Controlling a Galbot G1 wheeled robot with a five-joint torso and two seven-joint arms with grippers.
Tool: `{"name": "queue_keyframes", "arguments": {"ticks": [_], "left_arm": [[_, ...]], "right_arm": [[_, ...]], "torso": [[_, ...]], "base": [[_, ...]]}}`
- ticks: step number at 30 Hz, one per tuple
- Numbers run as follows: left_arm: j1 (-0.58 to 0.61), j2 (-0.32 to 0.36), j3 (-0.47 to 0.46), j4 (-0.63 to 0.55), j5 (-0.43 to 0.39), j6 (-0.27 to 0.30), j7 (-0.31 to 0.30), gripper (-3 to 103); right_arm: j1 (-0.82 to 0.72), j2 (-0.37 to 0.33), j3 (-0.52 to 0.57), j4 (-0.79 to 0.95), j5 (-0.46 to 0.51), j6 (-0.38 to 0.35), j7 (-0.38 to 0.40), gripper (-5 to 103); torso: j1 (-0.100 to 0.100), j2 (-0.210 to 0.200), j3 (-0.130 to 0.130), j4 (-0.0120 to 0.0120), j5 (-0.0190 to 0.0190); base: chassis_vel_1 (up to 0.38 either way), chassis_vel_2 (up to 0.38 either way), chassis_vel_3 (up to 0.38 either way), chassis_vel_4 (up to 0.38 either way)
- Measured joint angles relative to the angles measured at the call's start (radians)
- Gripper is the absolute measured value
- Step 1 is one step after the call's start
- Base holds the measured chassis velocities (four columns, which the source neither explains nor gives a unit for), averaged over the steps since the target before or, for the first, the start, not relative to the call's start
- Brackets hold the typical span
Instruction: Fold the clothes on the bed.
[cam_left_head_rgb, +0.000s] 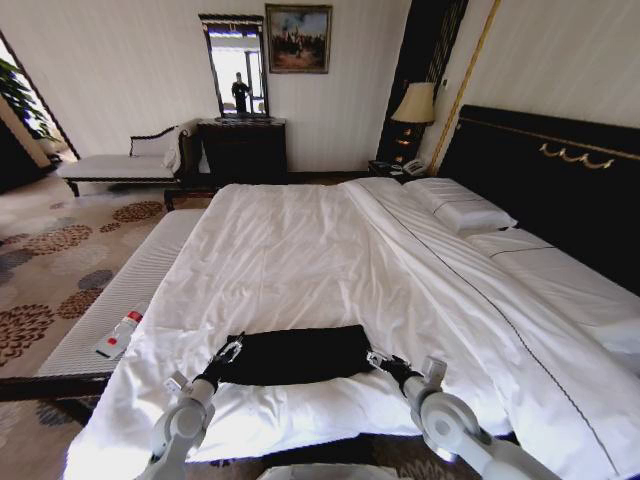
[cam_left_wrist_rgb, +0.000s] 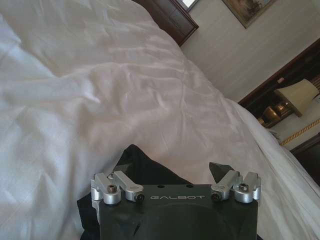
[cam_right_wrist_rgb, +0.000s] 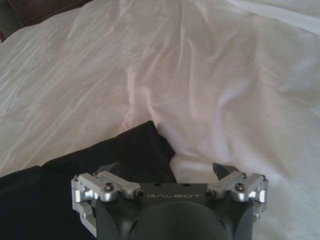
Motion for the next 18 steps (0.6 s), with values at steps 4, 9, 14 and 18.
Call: {"name": "queue_keyframes", "arguments": {"ticks": [4,9,14,18], "left_arm": [[-0.001,-0.003,0.0,0.007,0.001,0.0,-0.002,84],[0.0,-0.002,-0.006,0.011,0.002,0.0,-0.003,78],[-0.002,0.002,-0.017,0.015,-0.001,0.0,-0.003,64],[-0.006,0.003,-0.02,0.018,-0.003,-0.001,-0.003,47]], "right_arm": [[-0.001,0.0,0.0,-0.002,-0.003,0.0,0.0,100],[-0.002,0.003,-0.001,-0.002,-0.005,0.0,0.0,100],[-0.004,0.004,-0.005,-0.006,-0.011,0.0,0.0,100],[-0.004,0.006,-0.009,-0.009,-0.014,0.001,0.0,100]], "torso": [[0.0,0.0,0.0,0.0,0.0],[0.0,0.0,0.0,-0.0001,0.0],[0.0,0.0,0.0,0.0,0.0],[0.0,0.0,0.0,0.0,0.0]], "base": [[0.0,0.0,0.0,0.0],[0.0,0.0,0.0,0.0],[0.0,0.0,0.0,0.0],[0.0,0.0,0.0,0.0]]}}
